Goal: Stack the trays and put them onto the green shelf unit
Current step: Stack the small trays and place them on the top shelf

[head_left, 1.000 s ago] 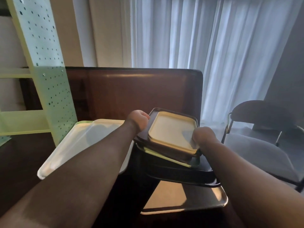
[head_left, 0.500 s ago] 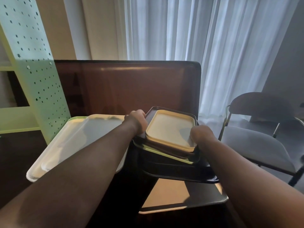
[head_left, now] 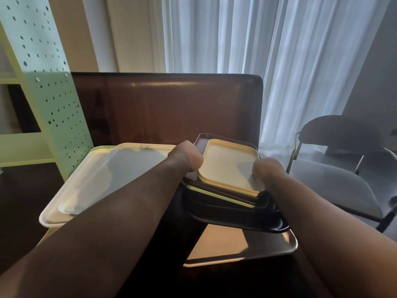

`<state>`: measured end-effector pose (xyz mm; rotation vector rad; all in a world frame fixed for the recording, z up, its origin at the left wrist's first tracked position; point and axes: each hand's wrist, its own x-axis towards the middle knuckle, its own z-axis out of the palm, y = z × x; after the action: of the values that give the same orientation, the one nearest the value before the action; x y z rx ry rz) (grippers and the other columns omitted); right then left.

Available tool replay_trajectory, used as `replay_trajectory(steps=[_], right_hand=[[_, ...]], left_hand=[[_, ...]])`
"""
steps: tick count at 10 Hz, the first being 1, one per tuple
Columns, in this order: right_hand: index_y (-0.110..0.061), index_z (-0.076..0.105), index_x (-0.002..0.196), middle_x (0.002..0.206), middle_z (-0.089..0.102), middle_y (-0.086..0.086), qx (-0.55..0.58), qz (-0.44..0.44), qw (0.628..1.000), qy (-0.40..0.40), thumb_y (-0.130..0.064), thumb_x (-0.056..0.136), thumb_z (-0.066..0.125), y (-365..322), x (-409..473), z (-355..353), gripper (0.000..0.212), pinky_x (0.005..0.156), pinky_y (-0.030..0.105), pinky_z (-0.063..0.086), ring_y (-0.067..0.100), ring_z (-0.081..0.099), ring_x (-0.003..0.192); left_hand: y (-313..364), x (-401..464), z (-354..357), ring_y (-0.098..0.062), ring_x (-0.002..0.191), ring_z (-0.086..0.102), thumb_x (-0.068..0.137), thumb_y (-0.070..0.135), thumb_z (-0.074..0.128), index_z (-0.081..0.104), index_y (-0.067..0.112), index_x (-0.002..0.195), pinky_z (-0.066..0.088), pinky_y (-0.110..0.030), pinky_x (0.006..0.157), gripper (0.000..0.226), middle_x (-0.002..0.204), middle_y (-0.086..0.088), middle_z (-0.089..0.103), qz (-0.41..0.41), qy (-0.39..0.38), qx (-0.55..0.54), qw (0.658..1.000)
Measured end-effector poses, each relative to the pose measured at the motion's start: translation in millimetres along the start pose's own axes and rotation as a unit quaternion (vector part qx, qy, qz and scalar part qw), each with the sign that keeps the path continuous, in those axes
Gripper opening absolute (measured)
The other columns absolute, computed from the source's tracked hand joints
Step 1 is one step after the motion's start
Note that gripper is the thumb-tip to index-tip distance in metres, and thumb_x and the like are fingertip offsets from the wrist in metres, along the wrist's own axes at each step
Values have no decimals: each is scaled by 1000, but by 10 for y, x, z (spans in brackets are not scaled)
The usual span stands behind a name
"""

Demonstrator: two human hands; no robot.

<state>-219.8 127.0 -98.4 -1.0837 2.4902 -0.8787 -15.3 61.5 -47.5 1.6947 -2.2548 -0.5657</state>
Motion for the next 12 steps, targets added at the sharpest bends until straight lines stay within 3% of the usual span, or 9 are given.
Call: replay_trajectory(steps=[1,2,4,5,6,8,9,10,12], right_hand=[[-1,65,111,89,58,9,35,35,999,8,-13,94,57,22,9,2,22,78,32,60,23,59,78],[-3,64,109,93,60,11,82,57,995,0,-15,91,57,9,-33,-56,22,89,41,60,26,62,86],[0,64,111,98,61,12,76,41,996,-11,-12,92,56,-20,-56,-69,23,93,42,58,28,62,94],[0,60,110,100,60,14,62,39,997,2,-12,96,53,-9,-61,-63,20,94,39,57,28,61,98],[-1,56,102,81,51,8,50,40,998,16,-9,99,52,-4,-42,-63,10,81,32,55,21,55,77],[1,62,109,81,53,8,78,70,995,-4,-6,94,58,-15,-169,-124,17,55,26,40,20,51,70],[6,64,117,87,55,10,122,62,990,-18,-2,92,57,-87,-265,-158,26,66,28,48,31,59,82],[6,65,100,82,57,12,200,74,977,-16,7,85,61,-233,-418,-209,16,76,40,60,27,56,70],[-1,65,92,79,59,8,267,20,963,-37,1,83,62,-854,-834,-241,10,51,27,47,21,59,67]], left_hand=[[36,-54,3,-18,64,51,91,5,49,56,0,91,31,-23,45,9,77,-10,55,4,-21,7,1000],[70,-72,27,-23,83,55,94,8,46,63,-3,113,40,-24,56,28,98,-14,59,13,-42,25,999],[69,-119,30,-33,124,58,101,11,41,61,-5,127,46,-35,95,36,133,-20,62,6,-48,3,999],[22,-103,75,-35,122,59,100,11,41,62,-5,125,47,-37,96,37,130,-21,63,-1,-42,-57,998],[6,-92,160,-34,107,62,98,16,44,63,-3,123,51,-37,85,36,111,-18,63,-13,-15,-98,995],[-16,-100,119,-16,77,54,95,26,53,61,3,120,34,-22,51,35,97,-6,58,-68,39,-205,976],[-75,-112,0,-21,90,56,93,26,57,61,1,122,40,-25,65,38,101,-6,59,-80,55,-250,963],[-173,-133,-181,-28,96,62,88,26,61,63,-2,116,46,-32,75,39,108,-11,65,-86,72,-274,955],[-597,-255,-681,-33,98,66,85,29,65,69,-4,102,57,-40,89,37,107,-16,69,-120,154,-255,947]])
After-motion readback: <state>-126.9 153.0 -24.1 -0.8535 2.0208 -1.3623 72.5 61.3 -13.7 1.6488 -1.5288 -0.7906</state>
